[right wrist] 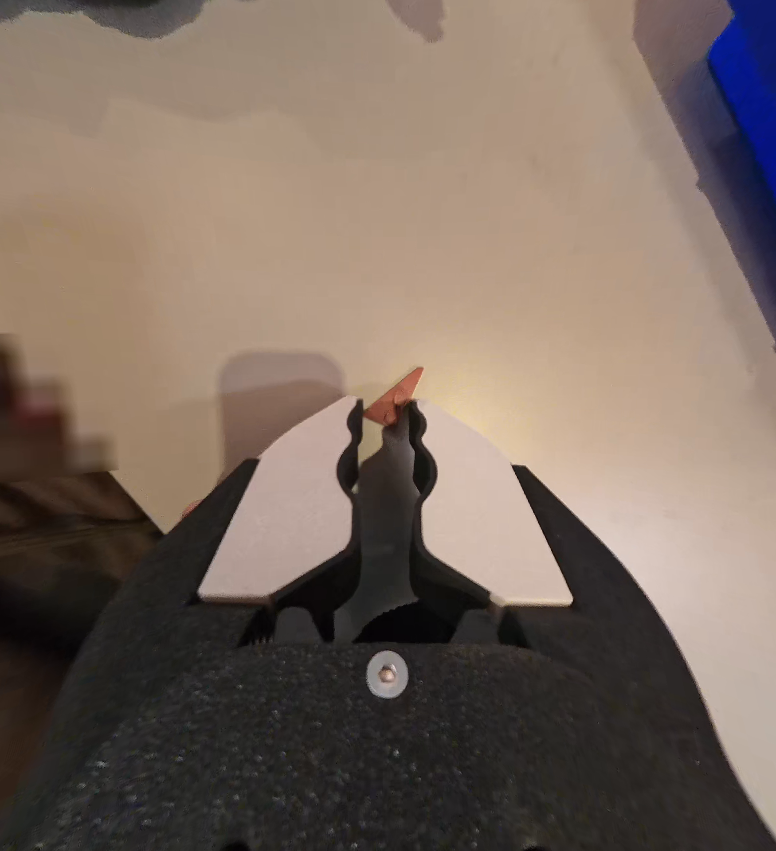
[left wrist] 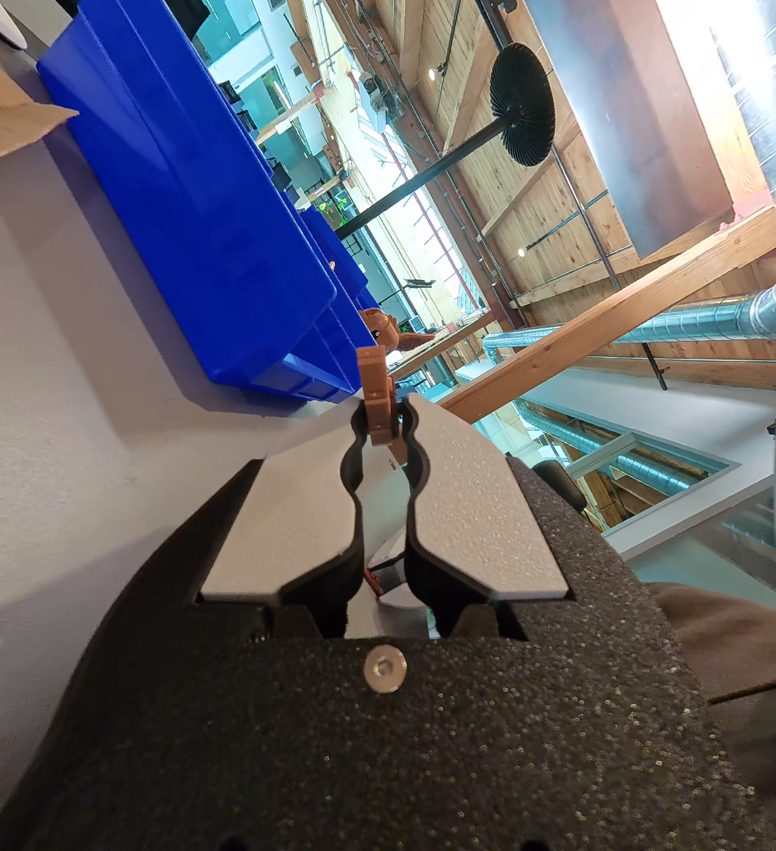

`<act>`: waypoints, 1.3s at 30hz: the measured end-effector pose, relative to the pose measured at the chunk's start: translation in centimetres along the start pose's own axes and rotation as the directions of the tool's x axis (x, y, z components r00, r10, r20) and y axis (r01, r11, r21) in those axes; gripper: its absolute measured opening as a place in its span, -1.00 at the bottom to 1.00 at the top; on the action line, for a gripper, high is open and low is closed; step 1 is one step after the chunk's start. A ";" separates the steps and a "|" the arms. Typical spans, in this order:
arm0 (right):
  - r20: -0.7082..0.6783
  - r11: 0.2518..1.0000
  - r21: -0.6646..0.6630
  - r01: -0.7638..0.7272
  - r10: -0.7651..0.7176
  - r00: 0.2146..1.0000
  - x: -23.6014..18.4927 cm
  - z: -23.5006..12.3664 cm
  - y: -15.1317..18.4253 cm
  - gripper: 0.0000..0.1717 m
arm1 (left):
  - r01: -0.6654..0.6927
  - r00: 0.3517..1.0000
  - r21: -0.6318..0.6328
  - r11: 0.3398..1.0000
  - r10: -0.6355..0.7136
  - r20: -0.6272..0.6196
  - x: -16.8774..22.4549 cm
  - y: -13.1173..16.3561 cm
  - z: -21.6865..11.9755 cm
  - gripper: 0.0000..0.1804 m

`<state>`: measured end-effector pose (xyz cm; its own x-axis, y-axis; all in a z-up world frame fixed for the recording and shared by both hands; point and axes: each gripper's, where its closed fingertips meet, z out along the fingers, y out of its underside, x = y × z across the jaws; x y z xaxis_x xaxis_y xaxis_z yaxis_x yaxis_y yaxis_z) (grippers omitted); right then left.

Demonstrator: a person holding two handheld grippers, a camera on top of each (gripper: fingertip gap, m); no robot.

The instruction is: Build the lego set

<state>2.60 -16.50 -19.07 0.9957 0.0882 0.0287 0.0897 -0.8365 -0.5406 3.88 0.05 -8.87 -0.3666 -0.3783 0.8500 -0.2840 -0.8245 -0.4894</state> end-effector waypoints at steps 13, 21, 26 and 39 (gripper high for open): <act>0.064 0.999 -0.006 0.045 -0.045 0.997 0.7 0.7 -1.4 -0.89 | 0.036 0.999 -0.024 0.999 -0.036 0.006 0.1 0.8 -0.5 -0.85; 0.125 0.962 0.274 0.019 -0.056 0.991 1.6 -3.1 -9.6 -0.89 | 0.085 0.996 -0.055 0.995 -0.084 0.009 0.1 2.0 0.1 -0.85; 0.214 0.918 0.397 -0.008 -0.084 0.973 1.3 -4.2 -15.4 -0.89 | 0.138 0.990 -0.116 0.984 -0.138 0.009 0.5 3.7 0.7 -0.85; 0.388 0.916 0.374 -0.148 -0.010 0.922 1.1 -0.9 -17.9 -0.89 | 0.197 0.979 -0.199 0.960 -0.204 -0.014 1.2 5.7 1.3 -0.85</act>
<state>2.12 -1.93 -8.57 0.9077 0.2990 -0.2944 -0.0740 -0.5766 -0.8137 2.92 -5.65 -10.41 -0.3137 -0.1964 0.9290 -0.5214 -0.7821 -0.3414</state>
